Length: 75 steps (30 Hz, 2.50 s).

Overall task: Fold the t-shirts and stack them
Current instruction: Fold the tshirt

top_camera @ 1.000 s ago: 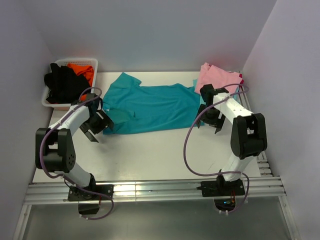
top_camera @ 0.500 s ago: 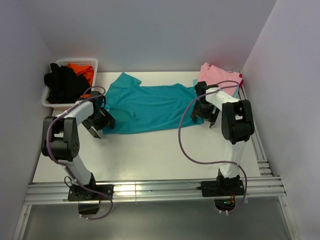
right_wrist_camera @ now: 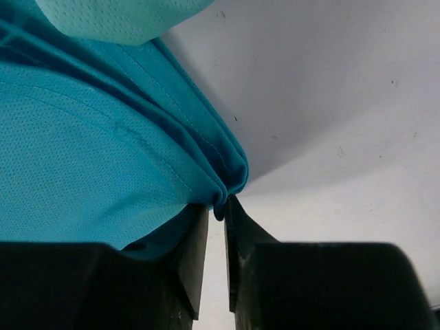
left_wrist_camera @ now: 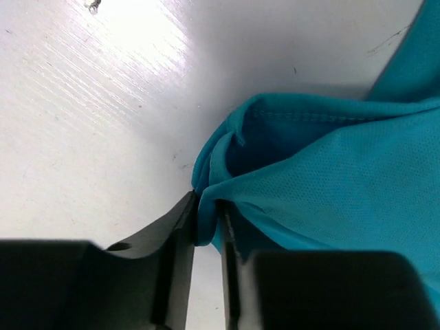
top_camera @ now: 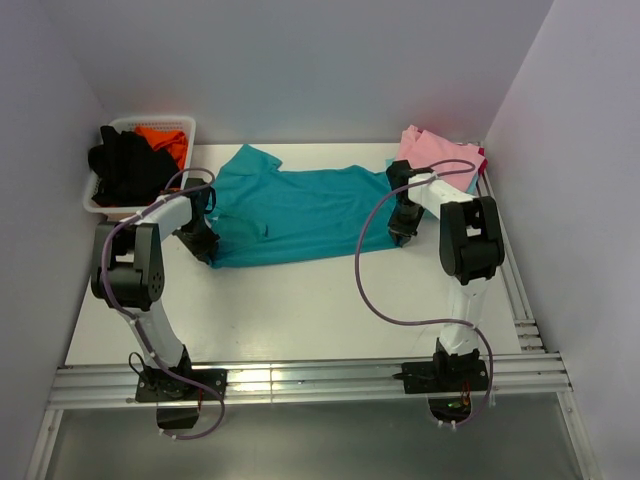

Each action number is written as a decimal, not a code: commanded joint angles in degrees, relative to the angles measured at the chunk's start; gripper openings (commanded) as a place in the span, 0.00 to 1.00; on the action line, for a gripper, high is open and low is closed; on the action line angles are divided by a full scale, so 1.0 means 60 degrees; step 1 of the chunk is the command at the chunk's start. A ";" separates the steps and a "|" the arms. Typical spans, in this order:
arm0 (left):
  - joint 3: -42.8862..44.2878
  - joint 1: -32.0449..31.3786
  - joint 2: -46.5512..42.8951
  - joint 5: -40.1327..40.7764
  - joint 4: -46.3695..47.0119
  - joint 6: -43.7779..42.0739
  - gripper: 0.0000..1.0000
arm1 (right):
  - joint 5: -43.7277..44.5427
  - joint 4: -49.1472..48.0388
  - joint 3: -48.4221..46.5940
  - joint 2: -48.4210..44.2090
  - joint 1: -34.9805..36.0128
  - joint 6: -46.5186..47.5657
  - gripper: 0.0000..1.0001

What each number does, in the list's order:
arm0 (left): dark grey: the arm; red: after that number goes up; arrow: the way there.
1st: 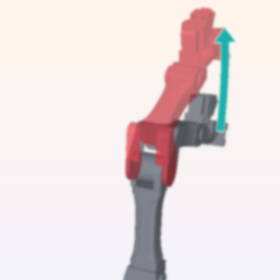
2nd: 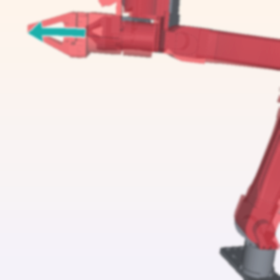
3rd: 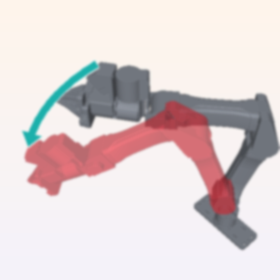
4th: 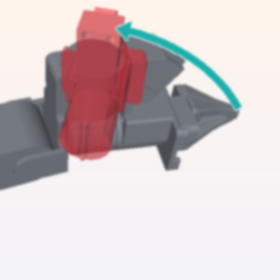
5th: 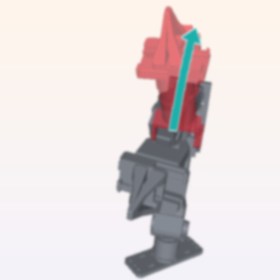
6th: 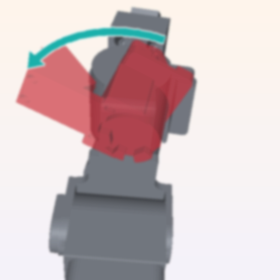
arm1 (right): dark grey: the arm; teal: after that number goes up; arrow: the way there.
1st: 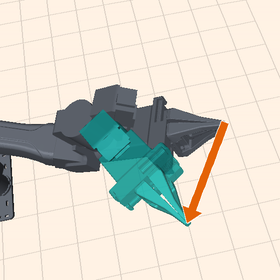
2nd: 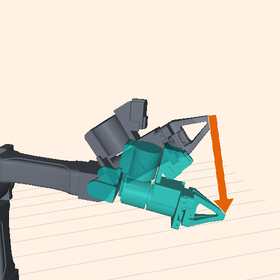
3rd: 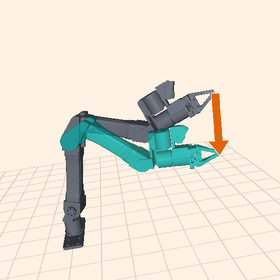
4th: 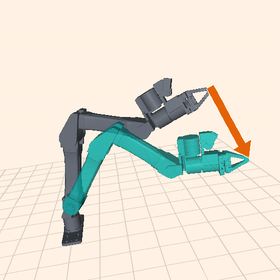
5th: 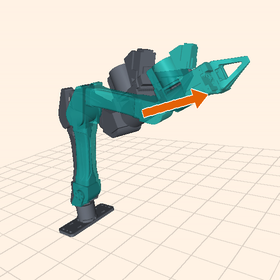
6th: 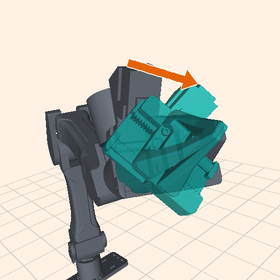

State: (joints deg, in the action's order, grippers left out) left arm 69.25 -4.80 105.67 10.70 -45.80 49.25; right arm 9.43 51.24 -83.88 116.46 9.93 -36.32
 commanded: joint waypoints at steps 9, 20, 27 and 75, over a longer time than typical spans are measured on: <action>0.0074 0.0214 0.0084 0.0370 0.0338 -0.0079 0.06 | 0.0347 -0.0118 -0.0215 0.0321 -0.0030 0.0032 0.00; -0.1082 0.0214 -0.1744 0.0078 0.0016 -0.0284 0.00 | 0.0201 0.0321 0.1306 -0.1698 -0.0015 -0.0290 0.00; -0.1918 0.0214 -0.3181 -0.0332 -0.0452 -0.0445 0.00 | -0.0180 0.0775 0.2567 -0.3515 0.0000 -0.0598 0.00; 1.0487 -0.0285 0.3784 -0.3245 -0.2270 -0.0900 0.90 | -0.1001 0.2753 -0.0683 -0.4791 0.0337 0.0105 0.72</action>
State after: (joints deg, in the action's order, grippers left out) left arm 126.50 -7.11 121.49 -3.27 -61.98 44.36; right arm 1.98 68.23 -85.25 88.51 11.75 -37.47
